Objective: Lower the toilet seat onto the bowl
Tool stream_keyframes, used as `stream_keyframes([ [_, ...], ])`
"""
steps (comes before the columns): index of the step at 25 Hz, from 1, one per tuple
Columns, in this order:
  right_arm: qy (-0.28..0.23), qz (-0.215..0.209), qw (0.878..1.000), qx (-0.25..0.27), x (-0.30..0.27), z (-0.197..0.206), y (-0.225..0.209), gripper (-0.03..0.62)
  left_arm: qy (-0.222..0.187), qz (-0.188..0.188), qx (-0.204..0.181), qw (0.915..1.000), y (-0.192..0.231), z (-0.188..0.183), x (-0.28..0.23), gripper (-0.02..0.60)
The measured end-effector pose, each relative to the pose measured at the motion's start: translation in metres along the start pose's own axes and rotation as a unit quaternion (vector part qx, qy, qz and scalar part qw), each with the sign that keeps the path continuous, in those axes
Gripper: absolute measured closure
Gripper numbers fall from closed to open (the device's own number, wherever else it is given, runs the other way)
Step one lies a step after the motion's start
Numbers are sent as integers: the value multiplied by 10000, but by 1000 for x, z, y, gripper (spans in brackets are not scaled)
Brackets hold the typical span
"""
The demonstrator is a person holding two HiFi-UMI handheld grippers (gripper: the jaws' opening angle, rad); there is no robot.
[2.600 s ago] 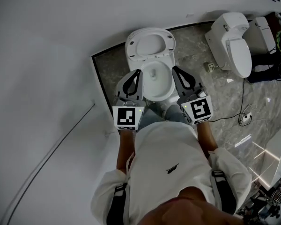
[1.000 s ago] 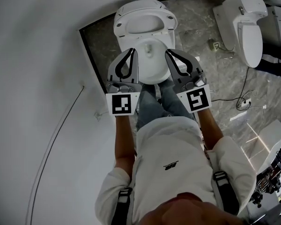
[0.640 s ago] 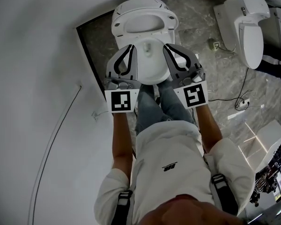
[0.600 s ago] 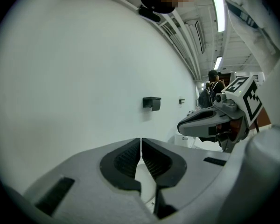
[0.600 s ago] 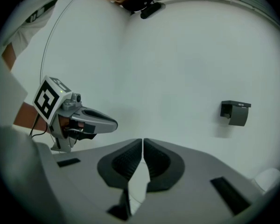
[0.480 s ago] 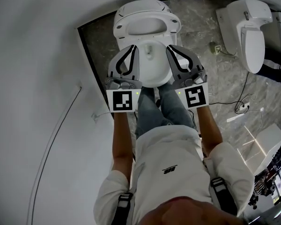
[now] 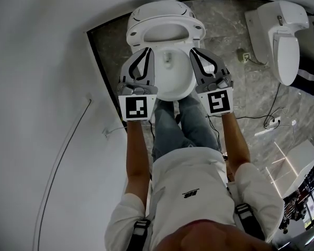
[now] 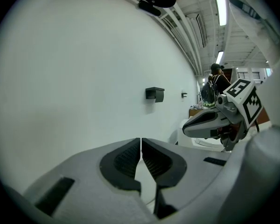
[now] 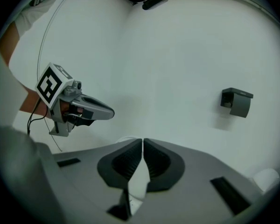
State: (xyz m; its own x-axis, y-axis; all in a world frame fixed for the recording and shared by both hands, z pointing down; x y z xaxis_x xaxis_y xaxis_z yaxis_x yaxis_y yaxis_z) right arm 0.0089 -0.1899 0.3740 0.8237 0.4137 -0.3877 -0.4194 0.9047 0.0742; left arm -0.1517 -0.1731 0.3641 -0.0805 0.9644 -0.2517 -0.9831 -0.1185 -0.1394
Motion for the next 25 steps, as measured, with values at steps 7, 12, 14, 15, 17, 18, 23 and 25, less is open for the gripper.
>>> stream_keyframes([
  [7, -19, 5, 10000, -67, -11, 11, -17, 562, 108, 46, -133, 9998, -9, 10, -22, 551],
  [12, 54, -1, 10000, -14, -19, 16, -24, 562, 160, 130, -231, 9995, -12, 20, -32, 549],
  [14, 86, -1, 10000, 25, -24, 17, -28, 562, 207, 149, -276, 9993, -13, 24, -37, 549],
  [15, 99, -6, 9999, 42, -26, 18, -30, 562, 221, 168, -313, 9991, -13, 27, -40, 549],
  [17, 133, -22, 9999, 85, -31, 19, -34, 561, 251, 198, -331, 9989, -14, 31, -44, 549],
  [18, 151, -31, 9998, 115, -34, 20, -35, 561, 256, 211, -345, 9989, -14, 33, -47, 549],
  [23, 158, -59, 9997, 155, -47, 22, -43, 560, 321, 229, -434, 9983, -12, 39, -60, 549],
  [25, 187, -76, 9996, 173, -53, 24, -45, 561, 357, 233, -466, 9980, -10, 42, -65, 549],
])
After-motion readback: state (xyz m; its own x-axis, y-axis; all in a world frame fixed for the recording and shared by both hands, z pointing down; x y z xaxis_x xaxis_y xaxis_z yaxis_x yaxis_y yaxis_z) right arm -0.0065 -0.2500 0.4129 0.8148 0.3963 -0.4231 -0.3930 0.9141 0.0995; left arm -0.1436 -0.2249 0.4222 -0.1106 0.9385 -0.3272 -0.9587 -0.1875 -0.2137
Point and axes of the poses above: the fingertips, and each gripper's own axes: x backward along the fingers, y to its left, z out of its underside, the point moved 5 cm from there along x, backward along the fingers, and after that the axes turned 15 degrees about -z, right-handed, at the moved point
